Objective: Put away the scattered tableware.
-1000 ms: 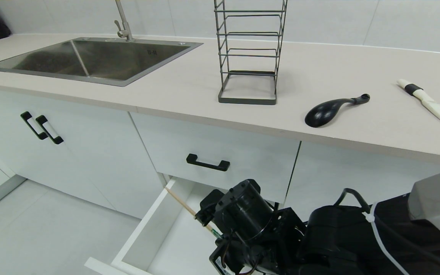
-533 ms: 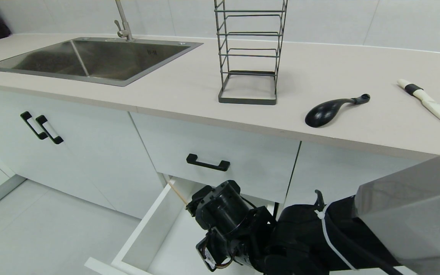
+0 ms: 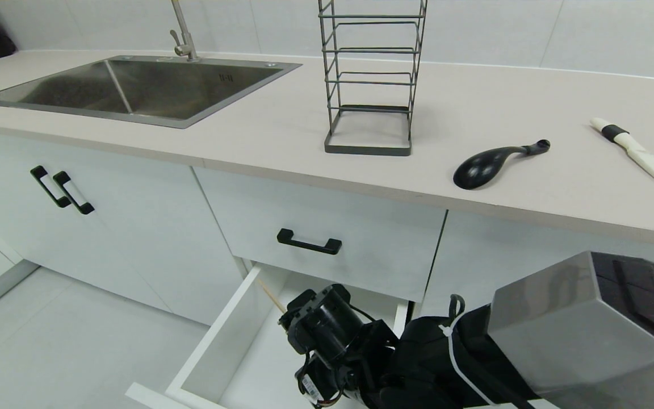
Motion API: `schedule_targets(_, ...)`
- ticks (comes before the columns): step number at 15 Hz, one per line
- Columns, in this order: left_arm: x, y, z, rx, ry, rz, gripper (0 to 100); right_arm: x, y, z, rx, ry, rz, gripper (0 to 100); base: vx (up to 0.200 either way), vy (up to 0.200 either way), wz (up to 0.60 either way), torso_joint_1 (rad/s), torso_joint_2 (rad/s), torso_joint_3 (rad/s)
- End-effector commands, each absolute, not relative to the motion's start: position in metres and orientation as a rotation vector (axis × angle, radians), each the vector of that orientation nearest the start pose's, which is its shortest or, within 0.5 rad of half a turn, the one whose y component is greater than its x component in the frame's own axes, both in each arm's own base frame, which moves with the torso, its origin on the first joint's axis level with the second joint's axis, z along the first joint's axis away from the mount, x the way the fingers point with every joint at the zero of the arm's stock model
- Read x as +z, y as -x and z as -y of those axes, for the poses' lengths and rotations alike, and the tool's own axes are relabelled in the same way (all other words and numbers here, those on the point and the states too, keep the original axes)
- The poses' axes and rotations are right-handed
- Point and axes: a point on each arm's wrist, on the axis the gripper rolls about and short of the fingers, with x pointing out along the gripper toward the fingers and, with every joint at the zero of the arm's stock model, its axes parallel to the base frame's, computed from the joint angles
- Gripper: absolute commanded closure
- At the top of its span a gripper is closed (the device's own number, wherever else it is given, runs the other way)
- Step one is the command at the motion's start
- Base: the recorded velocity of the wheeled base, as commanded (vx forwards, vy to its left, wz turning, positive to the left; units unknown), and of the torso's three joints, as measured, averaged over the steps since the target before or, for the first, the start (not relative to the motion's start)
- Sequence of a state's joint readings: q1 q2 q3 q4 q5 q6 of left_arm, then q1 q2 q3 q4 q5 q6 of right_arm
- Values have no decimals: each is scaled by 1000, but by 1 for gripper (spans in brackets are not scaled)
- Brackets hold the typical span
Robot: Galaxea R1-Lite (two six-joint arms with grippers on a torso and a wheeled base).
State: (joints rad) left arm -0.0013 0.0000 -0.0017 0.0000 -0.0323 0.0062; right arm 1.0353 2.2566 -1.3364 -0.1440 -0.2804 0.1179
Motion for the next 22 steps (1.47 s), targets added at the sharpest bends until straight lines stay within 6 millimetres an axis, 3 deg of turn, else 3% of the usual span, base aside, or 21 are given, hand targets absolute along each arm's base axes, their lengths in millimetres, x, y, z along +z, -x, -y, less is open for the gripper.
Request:
schedule_targets(1, 76, 23, 1, -34, -8, 2, 0, 62, -228, -364, 664, 382, -679, 100, 0, 0, 0, 0, 0, 0)
schedule_targets(7, 76, 23, 1, -34, -6, 2, 0, 42, -233, -368, 643, 408, -706, 100, 0, 0, 0, 0, 0, 0)
schedule_targets(11, 76, 23, 1, -34, -8, 2, 0, 37, -244, -370, 627, 396, -703, 100, 0, 0, 0, 0, 0, 0)
schedule_targets(22, 76, 23, 1, -34, -8, 2, 0, 13, -250, -373, 612, 421, -739, 100, 0, 0, 0, 0, 0, 0)
